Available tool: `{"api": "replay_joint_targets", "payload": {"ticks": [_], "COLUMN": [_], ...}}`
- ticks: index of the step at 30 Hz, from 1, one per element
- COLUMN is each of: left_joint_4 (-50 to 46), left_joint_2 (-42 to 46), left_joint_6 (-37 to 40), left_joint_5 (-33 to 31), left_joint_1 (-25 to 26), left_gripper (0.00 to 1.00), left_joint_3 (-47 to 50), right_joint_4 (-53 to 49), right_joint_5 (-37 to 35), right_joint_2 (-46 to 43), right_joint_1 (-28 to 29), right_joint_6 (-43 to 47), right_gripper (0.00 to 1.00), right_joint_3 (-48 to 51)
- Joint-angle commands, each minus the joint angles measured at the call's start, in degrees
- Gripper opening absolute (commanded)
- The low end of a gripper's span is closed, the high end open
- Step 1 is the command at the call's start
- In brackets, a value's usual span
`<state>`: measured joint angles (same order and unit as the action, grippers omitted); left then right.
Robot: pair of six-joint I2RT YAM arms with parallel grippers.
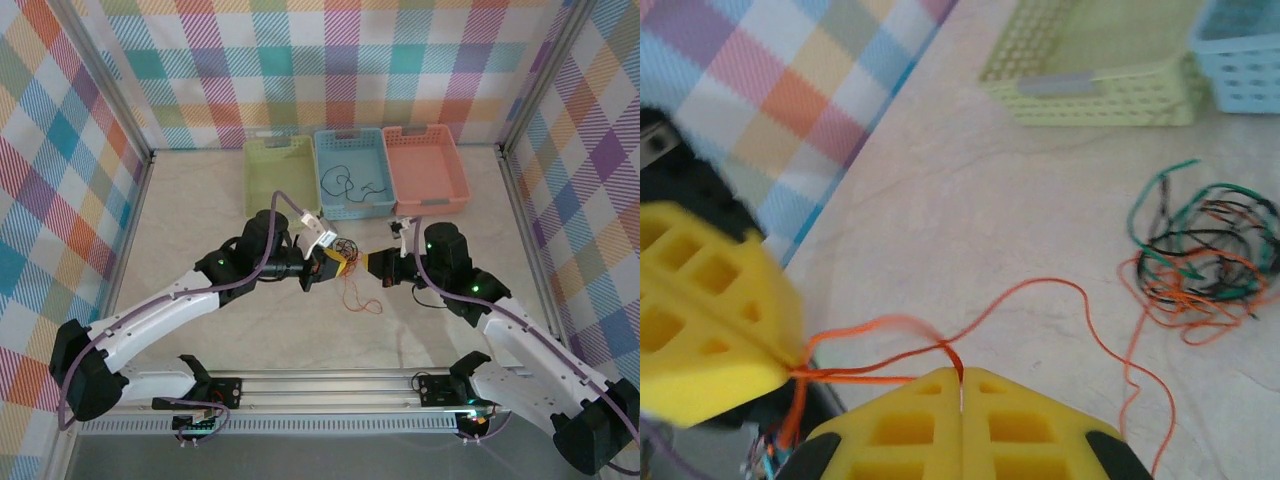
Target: Untangle the cables
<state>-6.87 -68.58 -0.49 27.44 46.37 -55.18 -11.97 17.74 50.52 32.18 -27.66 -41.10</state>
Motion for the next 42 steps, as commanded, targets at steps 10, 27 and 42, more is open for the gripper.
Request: {"api": "replay_joint_targets", "payload": {"ticks": [10,27,42], "left_joint_4": [8.77,1.63,-1.48], "left_joint_2": [6.11,9.16,8.35], "left_joint_6": [-1.78,-0.11,2.67], "left_joint_5": [0.27,1.53,5.05], "left_joint_1": [1.15,1.10,1.13], "left_gripper": [0.00,0.00,0.00], "left_joint_3": [4.95,2.27,0.49], "right_joint_4": [9.23,17.02,12.01], "right_joint_5": [-10.96,19.56,25.09], "right_joint_2": [-6.43,-15.96,1.78], "right_joint_1": [-0.91,-0.72,-0.63], "right_joint_6": [-16.92,14.37,14.41], "right_gripper": [0.50,0.85,0.56], "right_joint_3": [7.02,8.07,-2.68]}}
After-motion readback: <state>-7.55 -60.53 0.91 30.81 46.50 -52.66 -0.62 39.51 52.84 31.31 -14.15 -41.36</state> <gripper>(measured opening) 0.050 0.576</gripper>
